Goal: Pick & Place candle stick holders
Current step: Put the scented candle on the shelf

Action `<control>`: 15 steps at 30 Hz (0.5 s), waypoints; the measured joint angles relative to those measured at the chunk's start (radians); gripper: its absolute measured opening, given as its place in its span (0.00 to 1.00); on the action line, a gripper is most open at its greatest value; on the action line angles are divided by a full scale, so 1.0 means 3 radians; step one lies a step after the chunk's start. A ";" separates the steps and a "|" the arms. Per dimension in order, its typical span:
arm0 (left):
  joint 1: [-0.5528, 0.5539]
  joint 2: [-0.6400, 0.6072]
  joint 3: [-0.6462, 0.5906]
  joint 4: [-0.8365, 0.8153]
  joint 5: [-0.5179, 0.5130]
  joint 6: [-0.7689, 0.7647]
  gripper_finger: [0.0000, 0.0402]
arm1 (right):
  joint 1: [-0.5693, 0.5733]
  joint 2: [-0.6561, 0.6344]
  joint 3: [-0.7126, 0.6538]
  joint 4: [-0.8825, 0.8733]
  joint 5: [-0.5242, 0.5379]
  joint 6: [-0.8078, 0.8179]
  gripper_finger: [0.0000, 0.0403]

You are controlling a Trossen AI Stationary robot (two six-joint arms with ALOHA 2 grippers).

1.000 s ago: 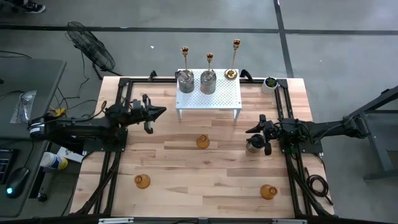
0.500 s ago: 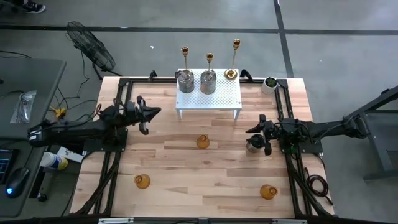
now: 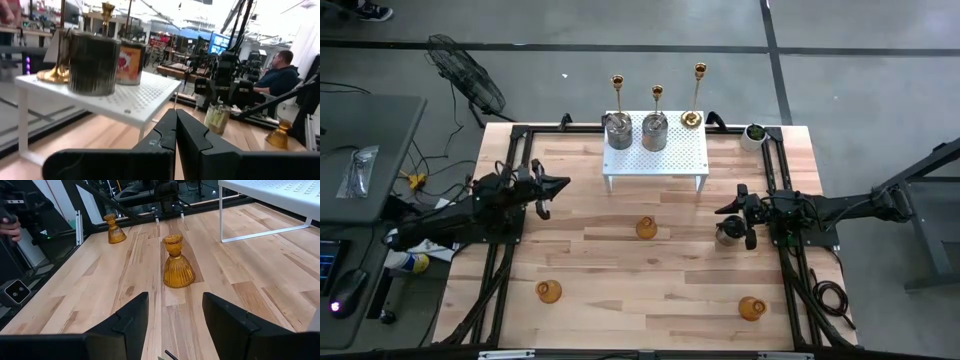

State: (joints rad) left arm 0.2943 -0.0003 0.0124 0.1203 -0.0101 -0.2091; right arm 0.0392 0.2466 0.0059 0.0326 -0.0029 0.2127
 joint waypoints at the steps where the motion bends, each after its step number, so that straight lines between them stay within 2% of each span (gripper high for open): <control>1: 0.0000 -0.0003 -0.0001 -0.0070 -0.0006 -0.0019 0.00 | 0.0000 0.0000 0.0000 0.0000 0.0000 0.0001 0.44; 6: 0.0000 0.0016 -0.0003 -0.0065 -0.0005 -0.0019 0.00 | 0.0001 0.0002 0.0000 -0.0003 0.0004 0.0001 0.44; 12: 0.0000 0.0018 -0.0004 -0.0345 -0.0016 -0.0021 0.00 | 0.0001 0.0003 0.0000 0.0000 0.0002 0.0001 0.44; 15: 0.0000 0.0092 0.0041 -0.0409 -0.0129 -0.0015 0.00 | 0.0001 0.0003 0.0000 0.0001 0.0008 0.0001 0.44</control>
State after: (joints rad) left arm 0.2943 0.0275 0.0247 -0.0024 -0.0487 -0.2134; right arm 0.0395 0.2474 0.0059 0.0330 -0.0006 0.2131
